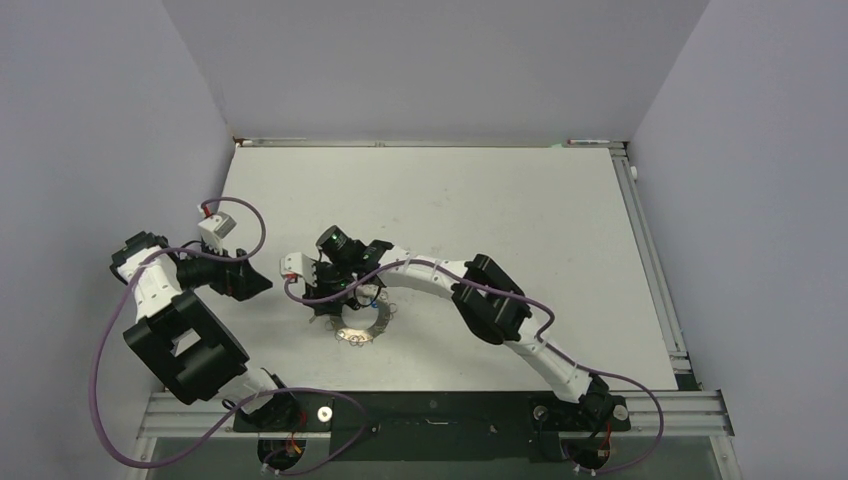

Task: Remove the keys from the keyring

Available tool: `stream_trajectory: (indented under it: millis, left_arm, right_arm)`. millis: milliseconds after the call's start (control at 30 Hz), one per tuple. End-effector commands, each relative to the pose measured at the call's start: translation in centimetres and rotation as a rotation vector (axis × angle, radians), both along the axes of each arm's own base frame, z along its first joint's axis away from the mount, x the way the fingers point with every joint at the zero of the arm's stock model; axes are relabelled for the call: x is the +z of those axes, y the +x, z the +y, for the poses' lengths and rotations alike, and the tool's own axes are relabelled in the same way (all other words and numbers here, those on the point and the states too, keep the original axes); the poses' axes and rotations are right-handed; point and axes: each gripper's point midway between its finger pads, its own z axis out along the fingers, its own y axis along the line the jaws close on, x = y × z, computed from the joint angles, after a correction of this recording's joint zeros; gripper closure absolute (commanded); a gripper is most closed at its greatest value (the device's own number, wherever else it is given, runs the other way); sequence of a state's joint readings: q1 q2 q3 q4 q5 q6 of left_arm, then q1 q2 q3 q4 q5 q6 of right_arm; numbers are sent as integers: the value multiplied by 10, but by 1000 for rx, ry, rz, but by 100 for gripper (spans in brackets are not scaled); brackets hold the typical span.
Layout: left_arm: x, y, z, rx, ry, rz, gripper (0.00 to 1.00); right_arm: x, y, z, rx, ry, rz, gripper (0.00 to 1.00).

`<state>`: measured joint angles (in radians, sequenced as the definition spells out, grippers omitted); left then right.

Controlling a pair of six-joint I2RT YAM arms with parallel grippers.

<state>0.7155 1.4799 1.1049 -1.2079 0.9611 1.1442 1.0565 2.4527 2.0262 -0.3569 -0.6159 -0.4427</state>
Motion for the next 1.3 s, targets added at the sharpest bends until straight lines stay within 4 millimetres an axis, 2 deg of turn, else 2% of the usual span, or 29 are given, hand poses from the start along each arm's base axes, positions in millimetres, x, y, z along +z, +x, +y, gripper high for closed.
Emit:
stream_trajectory:
  millis: [0,267,433,567,667,867,933,1067,1167,1267]
  left_arm:
    - [11,11,5,11,16,-66,4]
    - [11,9,2,-8,38,-86,4]
    - [12,5,-2,-32,61,-98,4]
    - [13,6,-6,-53,94,-110,4]
    - [12,11,-11,-65,131,-120,4]
    - [15,24,-25,-57,206,-150,4]
    - [18,29,-26,-32,205,-155,4]
    - [26,38,-22,12,189,-152,4]
    - [29,42,-21,28,185,-160,4]
    - [31,45,-22,55,168,-184,4]
  right_arm:
    - [2,1,12,31,19,-40,41]
    - [-24,-6,1,89,-63,-26,43]
    - [-31,-9,-16,103,-114,-3,55]
    - [-34,-12,-43,113,-157,8,62]
    - [-37,-16,-59,127,-193,11,74]
    - [-34,-19,-73,124,-218,-8,90]
    - [-31,-18,-74,121,-220,-14,94]
    - [-21,-15,-77,104,-216,-32,95]
    - [1,-9,-73,51,-150,-38,95]
    - [35,0,-67,-45,-18,-25,95]
